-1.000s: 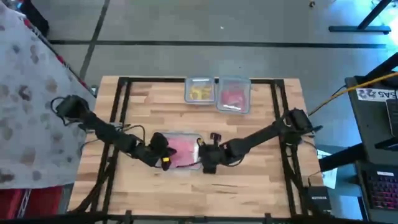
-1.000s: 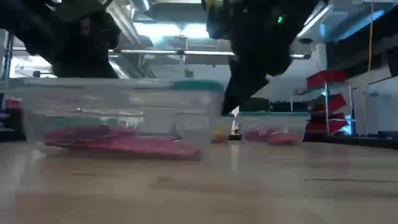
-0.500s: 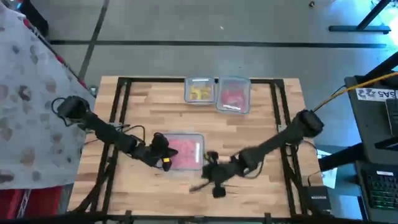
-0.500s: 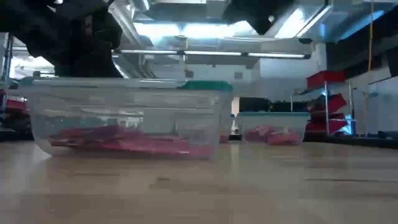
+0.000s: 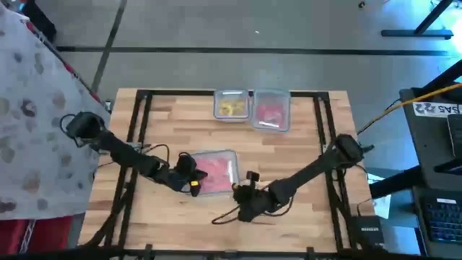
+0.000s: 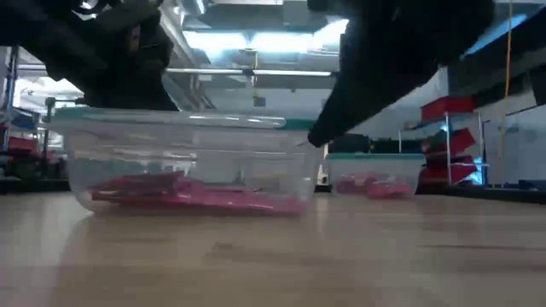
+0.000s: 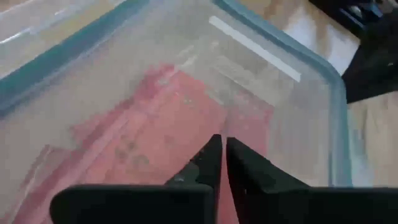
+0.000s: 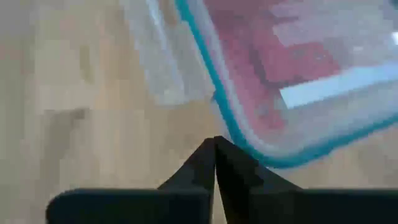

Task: Sort candy
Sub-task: Close the rectangular transparent bin

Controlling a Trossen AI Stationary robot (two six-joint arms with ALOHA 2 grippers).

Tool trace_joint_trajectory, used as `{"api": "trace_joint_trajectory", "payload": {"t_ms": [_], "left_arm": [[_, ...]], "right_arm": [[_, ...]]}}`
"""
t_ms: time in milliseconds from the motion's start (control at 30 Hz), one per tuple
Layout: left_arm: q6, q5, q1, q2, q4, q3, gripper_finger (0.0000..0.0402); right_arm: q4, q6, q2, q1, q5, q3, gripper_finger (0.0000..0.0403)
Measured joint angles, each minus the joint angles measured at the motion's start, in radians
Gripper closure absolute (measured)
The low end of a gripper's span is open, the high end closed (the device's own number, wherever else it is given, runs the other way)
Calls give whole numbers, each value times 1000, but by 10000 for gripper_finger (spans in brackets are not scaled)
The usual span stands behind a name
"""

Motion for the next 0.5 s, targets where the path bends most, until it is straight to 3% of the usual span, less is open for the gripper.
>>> {"api": "trace_joint_trajectory", "payload": {"t_ms": [133,333,433,500], "left_arm": [[3,44,-16,-3,7,3,393],[-4,31,-21,-2,5,2,393],[-8,30,-21,-3,4,2,393],[-9,27,-21,-2,5,2,393]], "right_arm": [[-122,-22,-7,-37,89,-6,402],[-223,6,-90,-37,114,-7,402],[-171,-16,-124,-5,81,-6,402],[-82,-66,-127,15,4,-5,402]]}}
